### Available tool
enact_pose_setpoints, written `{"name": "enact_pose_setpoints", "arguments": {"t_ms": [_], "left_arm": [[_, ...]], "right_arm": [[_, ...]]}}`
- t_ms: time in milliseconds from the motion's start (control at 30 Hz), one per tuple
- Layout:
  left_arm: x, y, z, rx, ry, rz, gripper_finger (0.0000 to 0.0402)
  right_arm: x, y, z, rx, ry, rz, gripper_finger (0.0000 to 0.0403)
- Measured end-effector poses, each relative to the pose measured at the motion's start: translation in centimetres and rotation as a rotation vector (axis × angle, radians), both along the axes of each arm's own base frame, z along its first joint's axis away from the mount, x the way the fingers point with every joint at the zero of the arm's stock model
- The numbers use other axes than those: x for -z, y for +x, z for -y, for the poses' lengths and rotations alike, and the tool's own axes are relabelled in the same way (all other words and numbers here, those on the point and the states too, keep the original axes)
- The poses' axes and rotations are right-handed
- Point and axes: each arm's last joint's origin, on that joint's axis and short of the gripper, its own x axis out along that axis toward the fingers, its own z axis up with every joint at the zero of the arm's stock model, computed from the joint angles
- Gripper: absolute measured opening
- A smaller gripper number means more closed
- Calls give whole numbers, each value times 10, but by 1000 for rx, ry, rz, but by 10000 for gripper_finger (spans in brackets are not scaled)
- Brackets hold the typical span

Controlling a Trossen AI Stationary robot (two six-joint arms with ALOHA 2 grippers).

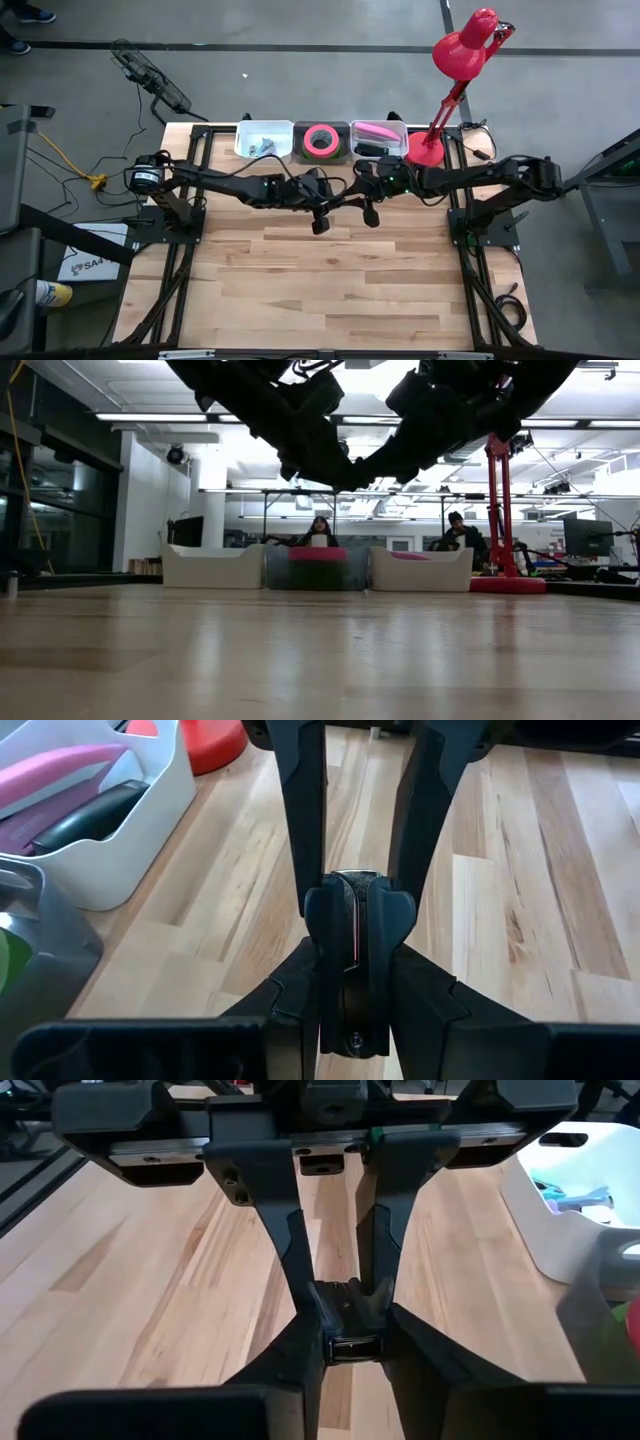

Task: Pick and place Stapler, Stapler remover, tape
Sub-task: Put the black staple remover into the left white bin

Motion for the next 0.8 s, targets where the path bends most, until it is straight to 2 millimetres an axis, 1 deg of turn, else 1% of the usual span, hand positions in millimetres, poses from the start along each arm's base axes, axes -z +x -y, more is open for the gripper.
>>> {"name": "enact_pose_setpoints", "arguments": {"t_ms": [367,600,700,800], "left_arm": [[0,0,0,-1,0,2,81],[0,0,0,-3,2,3,81],[0,0,-1,-7,10,1,81],[-1,0,-6,-30,12,3,81]], "right_arm": [[0,0,0,-13,16,-3,77],[1,-1,0,-8,18,-9,84],[-1,-1,0,12,13,-6,94],[-5,-4,1,56,0,0,113]]}}
